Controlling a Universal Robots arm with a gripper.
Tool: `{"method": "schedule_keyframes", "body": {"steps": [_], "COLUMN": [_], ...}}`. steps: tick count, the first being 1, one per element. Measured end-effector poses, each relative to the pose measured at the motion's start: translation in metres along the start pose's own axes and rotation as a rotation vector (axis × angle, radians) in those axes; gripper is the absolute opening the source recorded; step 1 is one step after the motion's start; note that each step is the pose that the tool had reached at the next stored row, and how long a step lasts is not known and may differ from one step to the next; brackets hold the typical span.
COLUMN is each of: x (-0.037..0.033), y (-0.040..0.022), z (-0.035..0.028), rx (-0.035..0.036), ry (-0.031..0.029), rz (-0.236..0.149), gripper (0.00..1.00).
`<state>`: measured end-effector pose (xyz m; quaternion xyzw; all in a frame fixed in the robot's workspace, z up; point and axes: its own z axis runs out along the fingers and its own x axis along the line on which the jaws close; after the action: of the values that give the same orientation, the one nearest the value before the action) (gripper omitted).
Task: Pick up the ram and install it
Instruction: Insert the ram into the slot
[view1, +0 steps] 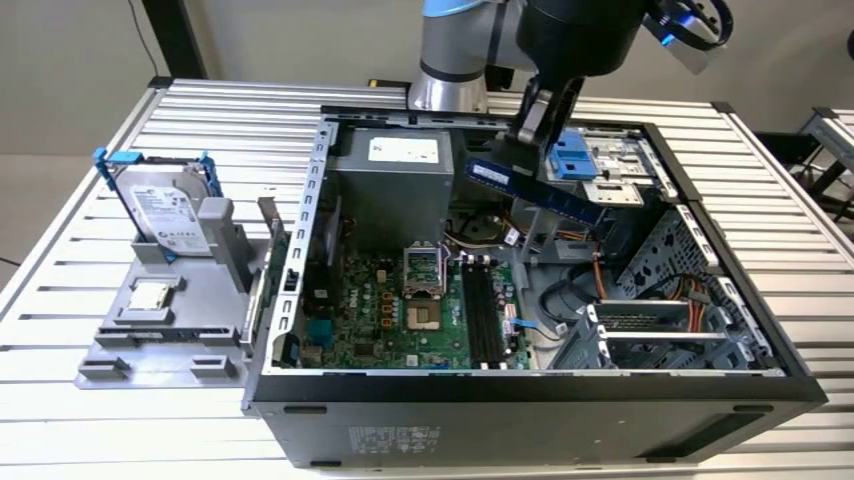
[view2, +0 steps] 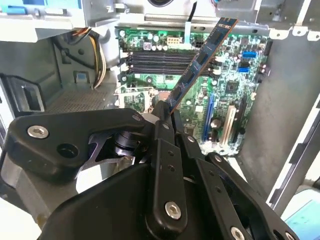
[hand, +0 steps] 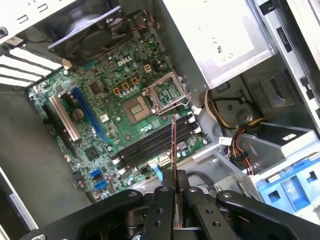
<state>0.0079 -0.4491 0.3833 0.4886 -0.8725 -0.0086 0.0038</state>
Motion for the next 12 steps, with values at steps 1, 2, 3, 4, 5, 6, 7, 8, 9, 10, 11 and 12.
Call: {"method": "schedule_keyframes", "body": {"steps": [1,2,3,4,5,6,7,8,9,10,11,12], "x": [0.0000,0.0000,0.0000,0.0000,0.0000,0.0000,0.0000,0.0000,0.0000,0.0000,0.0000,0.0000], "y": [0.0000,0.0000,0.0000,0.0000,0.0000,0.0000,0.0000,0.0000,0.0000,0.0000,0.0000,0.0000], "z": [0.0000,0.0000,0.0000,0.0000,0.0000,0.0000,0.0000,0.0000,0.0000,0.0000,0.0000,0.0000], "rx": [0.0000,0.0001,0.0001,0.0001,0.0001,0.0002,0.0002,0.0002,0.0003,0.0003,0.0004,0.0004], "ry": [-0.0002,-0.0005,-0.0008,-0.0011,-0.0014,-0.0017,-0.0021,-0.0023,-0.0026,-0.0029,-0.0031,-0.0035], "rz": [0.015,0.031,0.047,0.064,0.079,0.094,0.111,0.126,0.141,0.157,0.174,0.190], "gripper": [0.00,0.00,0.00,0.00,0.00,0.00,0.00,0.00,0.00,0.00,0.00,0.00]}}
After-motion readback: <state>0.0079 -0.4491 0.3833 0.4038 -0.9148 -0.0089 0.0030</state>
